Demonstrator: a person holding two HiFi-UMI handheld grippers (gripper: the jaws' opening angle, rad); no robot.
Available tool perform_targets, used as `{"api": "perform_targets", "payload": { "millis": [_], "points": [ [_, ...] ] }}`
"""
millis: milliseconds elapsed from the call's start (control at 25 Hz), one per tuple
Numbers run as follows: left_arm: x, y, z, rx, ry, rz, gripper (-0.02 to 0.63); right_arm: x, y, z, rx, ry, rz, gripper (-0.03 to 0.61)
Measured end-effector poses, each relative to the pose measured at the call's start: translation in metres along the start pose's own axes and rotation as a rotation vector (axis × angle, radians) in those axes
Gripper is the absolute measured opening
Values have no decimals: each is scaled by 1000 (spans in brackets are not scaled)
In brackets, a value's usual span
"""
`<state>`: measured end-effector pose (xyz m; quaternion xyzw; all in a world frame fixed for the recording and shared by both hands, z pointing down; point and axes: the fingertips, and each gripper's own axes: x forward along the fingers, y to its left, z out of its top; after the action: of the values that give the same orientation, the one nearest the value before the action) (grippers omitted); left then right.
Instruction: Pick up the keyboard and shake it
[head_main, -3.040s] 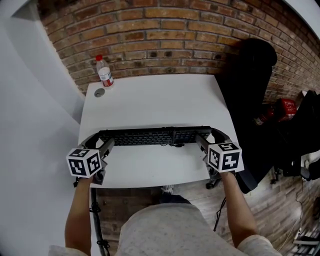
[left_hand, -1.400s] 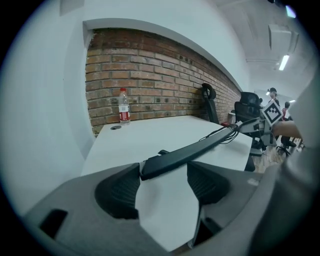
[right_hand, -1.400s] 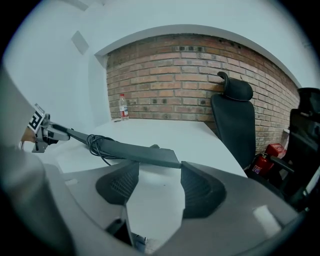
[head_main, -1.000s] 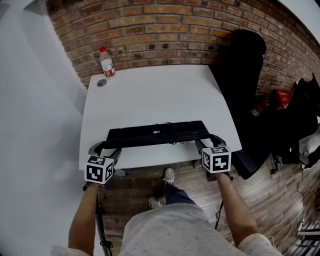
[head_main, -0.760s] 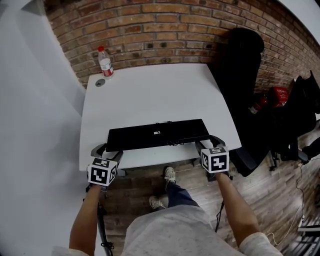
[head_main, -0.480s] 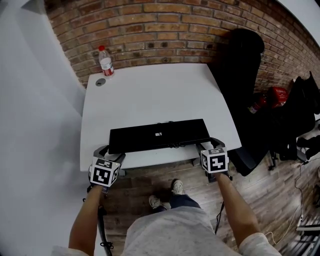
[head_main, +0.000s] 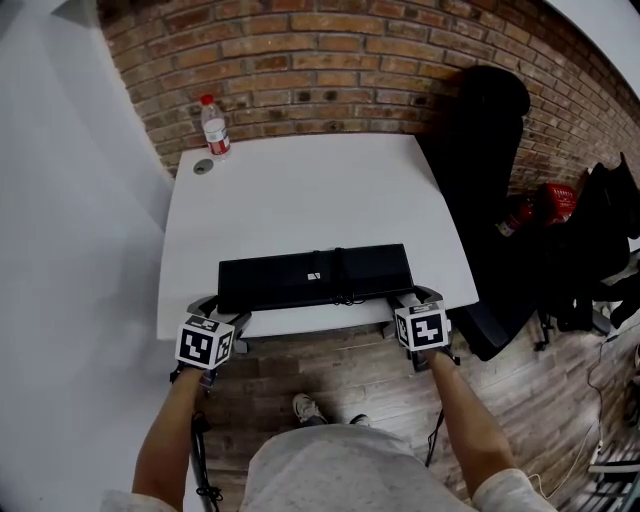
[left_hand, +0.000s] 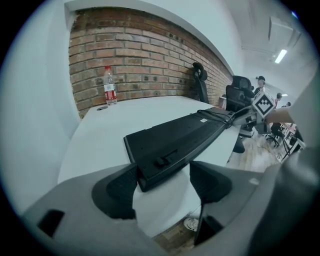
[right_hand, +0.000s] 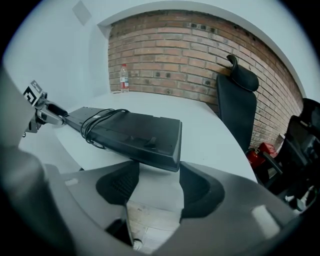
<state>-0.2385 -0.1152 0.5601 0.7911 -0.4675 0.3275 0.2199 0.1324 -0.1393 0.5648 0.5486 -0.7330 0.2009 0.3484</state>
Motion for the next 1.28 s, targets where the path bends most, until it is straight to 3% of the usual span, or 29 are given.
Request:
{"api": "perform_targets", "payload": {
  "millis": [320, 720, 1000, 1280],
  "points": [
    [-12, -15, -2, -44, -18, 60, 324, -17, -7, -9, -11, -4, 11, 232],
    [-36, -59, 12, -100, -129, 93, 292, -57, 20, 3, -6, -134, 106, 187],
    [-64, -107, 45, -151, -270, 81, 220, -97, 36, 24, -6, -252, 161, 129],
    [-98, -143, 75, -155, -402, 93, 68, -140, 40, 40, 3, -355, 208, 23]
  ]
}}
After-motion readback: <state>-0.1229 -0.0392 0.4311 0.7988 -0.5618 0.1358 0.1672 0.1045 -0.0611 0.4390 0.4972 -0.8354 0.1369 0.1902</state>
